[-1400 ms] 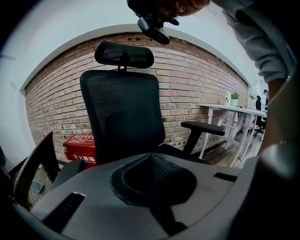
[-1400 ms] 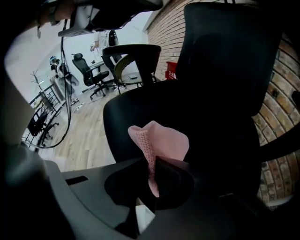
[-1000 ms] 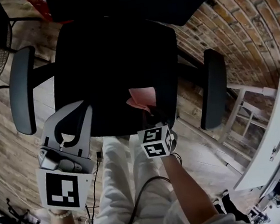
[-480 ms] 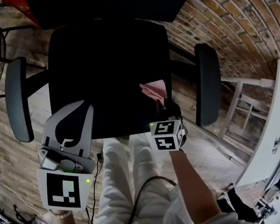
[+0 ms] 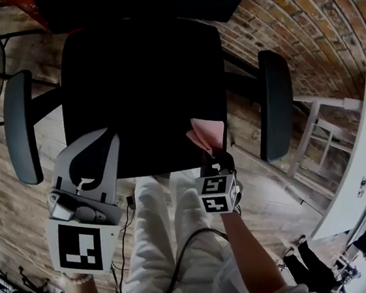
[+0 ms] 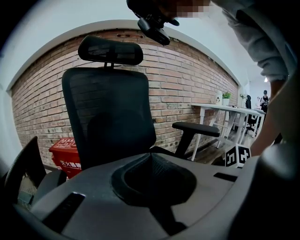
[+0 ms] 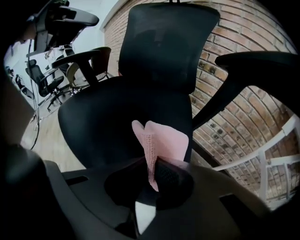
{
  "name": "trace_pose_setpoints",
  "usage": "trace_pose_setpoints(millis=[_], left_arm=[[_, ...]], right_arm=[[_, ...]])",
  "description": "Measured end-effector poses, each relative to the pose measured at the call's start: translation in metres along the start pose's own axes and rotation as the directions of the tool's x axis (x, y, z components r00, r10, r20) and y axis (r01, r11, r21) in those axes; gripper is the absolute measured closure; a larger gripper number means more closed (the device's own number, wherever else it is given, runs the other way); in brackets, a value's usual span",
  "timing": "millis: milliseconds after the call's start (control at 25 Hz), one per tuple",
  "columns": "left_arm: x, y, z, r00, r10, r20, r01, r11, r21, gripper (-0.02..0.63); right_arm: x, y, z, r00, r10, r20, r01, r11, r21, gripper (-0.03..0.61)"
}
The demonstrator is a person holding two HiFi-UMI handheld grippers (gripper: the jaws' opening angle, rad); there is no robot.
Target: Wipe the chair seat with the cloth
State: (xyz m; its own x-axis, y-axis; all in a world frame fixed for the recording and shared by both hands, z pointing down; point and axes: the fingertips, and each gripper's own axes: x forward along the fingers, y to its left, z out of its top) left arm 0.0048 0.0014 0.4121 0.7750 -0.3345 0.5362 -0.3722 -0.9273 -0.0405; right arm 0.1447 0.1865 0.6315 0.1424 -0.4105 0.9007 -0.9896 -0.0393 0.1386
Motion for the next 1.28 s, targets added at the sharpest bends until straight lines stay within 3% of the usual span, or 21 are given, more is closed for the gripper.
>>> trace_pose_setpoints(millis=[360,680,880,1280], left_arm=[[-0.002,-0.001,-0.012,1.000,-0.010,-0.008,0.010,1.000,0.002,0.595],[-0.012,0.003,0.005,1.000,-0.001,0.021,0.001,1.000,0.018,0.595],[-0.029,0.006,0.052,0.997,0.000,0.071,-0.004,0.998,0.058,0.595],[-0.073,0.000,0.175,0.983,0.019,0.181,-0.039,0.993,0.110,0.595]], right_arm=[[-0.009,0.067,-0.036,0.990,0.126,-0.065,-0.128,0.991,-0.026,0.523],[-0.042,0.118,-0.016,0.970,0.240,-0.028,-0.242,0.965,-0.098,0.523],[-0.079,0.099,0.022,0.966,0.256,0.037,-0.252,0.964,-0.078,0.523],[-0.189,0.019,0.151,0.928,0.229,0.293,-0.233,0.972,-0.024,0.523]])
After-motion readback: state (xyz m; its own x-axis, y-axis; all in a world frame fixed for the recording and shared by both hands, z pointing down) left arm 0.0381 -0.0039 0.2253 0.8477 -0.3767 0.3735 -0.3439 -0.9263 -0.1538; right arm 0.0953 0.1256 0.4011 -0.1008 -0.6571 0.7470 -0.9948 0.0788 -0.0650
